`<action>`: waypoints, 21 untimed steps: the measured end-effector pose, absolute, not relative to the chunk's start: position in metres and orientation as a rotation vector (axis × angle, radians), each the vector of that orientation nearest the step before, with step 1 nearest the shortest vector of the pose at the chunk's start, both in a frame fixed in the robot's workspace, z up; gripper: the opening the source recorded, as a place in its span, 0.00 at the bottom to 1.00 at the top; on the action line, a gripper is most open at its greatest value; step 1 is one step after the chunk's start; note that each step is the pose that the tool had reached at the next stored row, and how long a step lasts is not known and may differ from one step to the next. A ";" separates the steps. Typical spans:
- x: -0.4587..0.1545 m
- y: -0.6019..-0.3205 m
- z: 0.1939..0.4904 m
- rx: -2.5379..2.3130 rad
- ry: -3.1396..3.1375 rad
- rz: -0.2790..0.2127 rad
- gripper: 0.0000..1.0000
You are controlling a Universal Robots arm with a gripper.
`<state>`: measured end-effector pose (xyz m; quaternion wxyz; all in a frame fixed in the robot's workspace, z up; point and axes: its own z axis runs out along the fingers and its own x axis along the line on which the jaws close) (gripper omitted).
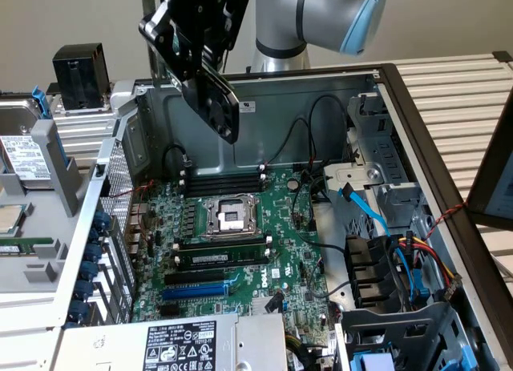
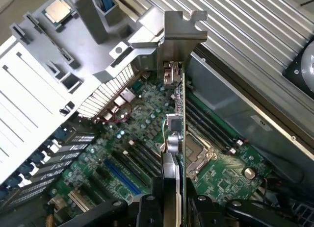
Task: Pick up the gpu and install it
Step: 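Insert the gpu into the slot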
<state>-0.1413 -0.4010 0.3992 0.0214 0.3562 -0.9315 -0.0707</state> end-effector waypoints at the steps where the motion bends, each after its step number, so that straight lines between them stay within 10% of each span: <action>1: -0.141 -0.401 0.399 1.130 -2.876 -0.219 0.28; 21: -0.141 -0.401 0.394 1.638 -2.624 -0.183 0.28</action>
